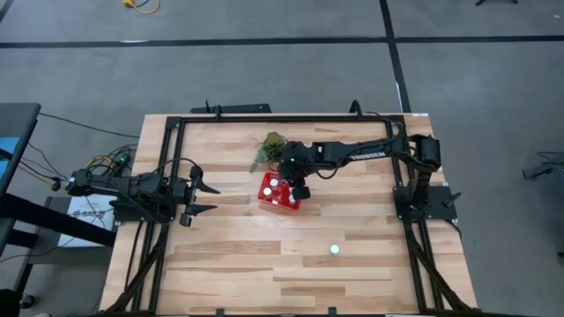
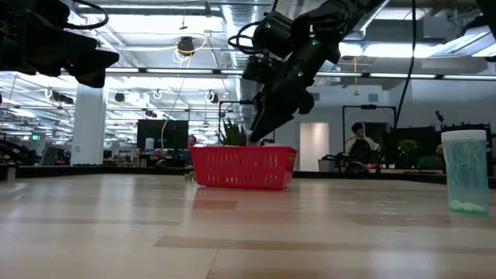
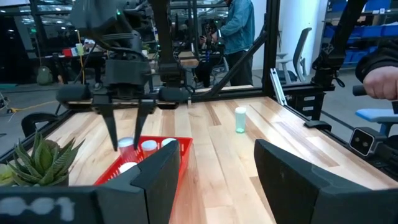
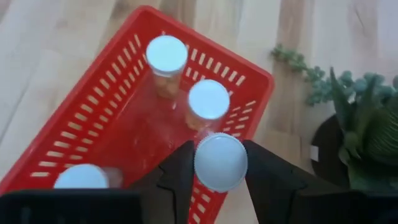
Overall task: Pick and place pill bottles into a basket
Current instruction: Put the pink medicine bottle into the red bin, then put the blue medicine bottle into the red bin
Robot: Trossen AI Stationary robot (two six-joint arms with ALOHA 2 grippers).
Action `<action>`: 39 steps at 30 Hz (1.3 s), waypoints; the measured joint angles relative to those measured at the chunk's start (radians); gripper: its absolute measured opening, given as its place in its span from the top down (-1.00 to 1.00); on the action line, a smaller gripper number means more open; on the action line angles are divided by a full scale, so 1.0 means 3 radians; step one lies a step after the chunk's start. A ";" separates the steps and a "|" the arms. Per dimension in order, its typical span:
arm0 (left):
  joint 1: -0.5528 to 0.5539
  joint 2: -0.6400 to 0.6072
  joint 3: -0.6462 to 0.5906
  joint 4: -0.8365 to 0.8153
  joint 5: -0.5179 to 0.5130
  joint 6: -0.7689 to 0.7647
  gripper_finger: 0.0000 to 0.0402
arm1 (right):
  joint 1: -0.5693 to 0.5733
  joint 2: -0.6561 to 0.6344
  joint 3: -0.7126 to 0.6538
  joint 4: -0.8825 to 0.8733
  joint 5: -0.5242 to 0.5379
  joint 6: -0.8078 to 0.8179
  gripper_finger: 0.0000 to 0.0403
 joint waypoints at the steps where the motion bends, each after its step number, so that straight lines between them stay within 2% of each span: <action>1: 0.0000 0.0000 0.0000 0.0000 0.0000 -0.0014 0.01 | -0.0008 0.0000 0.0000 -0.0001 -0.0008 -0.0001 0.39; 8: -0.0001 0.0000 0.0000 0.0000 0.0001 0.0002 0.01 | -0.0008 0.0000 0.0000 0.0001 -0.0106 0.0003 0.37; 29: 0.0000 0.0000 0.0000 0.0001 0.0000 0.0012 0.01 | 0.0017 0.0000 -0.0003 -0.0005 -0.0098 0.0034 0.35; 39: 0.0000 0.0000 0.0000 0.0000 0.0000 0.0016 0.01 | 0.0018 0.0003 -0.0003 0.0002 -0.0098 0.0063 0.25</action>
